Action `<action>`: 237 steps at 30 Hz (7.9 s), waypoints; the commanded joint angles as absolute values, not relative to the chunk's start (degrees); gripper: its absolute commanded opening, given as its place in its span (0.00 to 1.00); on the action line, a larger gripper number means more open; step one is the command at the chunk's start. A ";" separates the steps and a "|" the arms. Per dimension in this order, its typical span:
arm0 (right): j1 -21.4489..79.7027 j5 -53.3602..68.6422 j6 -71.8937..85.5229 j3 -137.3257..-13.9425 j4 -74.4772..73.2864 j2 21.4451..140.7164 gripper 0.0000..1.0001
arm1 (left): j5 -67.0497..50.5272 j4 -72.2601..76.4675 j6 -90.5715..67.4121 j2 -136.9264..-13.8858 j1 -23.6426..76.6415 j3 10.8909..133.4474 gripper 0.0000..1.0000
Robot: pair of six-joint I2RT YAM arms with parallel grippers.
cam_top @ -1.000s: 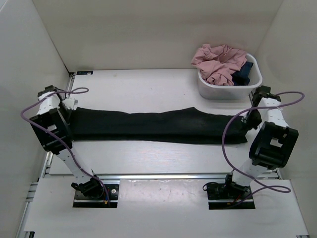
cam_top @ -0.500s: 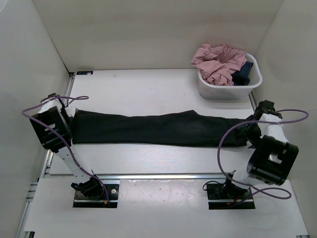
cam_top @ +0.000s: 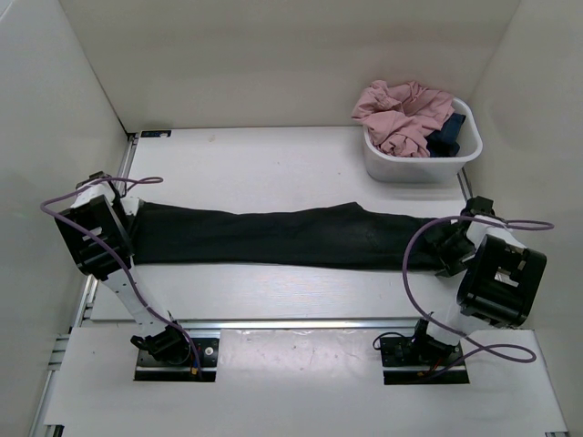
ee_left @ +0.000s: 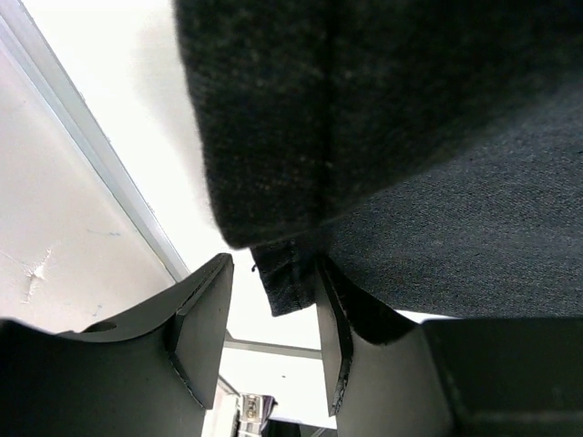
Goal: Fold and stack the trousers
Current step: Fold the trousers
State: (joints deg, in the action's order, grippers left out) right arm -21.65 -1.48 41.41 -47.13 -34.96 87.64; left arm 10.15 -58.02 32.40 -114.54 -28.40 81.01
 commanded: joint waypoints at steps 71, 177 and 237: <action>76.20 -44.21 35.44 -111.45 -42.02 123.24 0.90 | -2.99 -51.15 19.25 -106.00 -17.14 74.71 0.37; 34.80 -28.57 23.99 -113.72 -85.25 94.13 0.00 | -13.18 -48.25 19.42 -99.32 21.27 77.09 0.86; 62.12 -2.45 31.76 -110.60 -28.48 115.17 0.79 | -23.74 -44.29 19.95 -109.96 8.10 73.47 0.70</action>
State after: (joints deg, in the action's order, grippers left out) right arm 59.09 -3.46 39.92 -110.00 -33.56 120.88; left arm -29.98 -45.56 17.61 -110.37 9.89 72.82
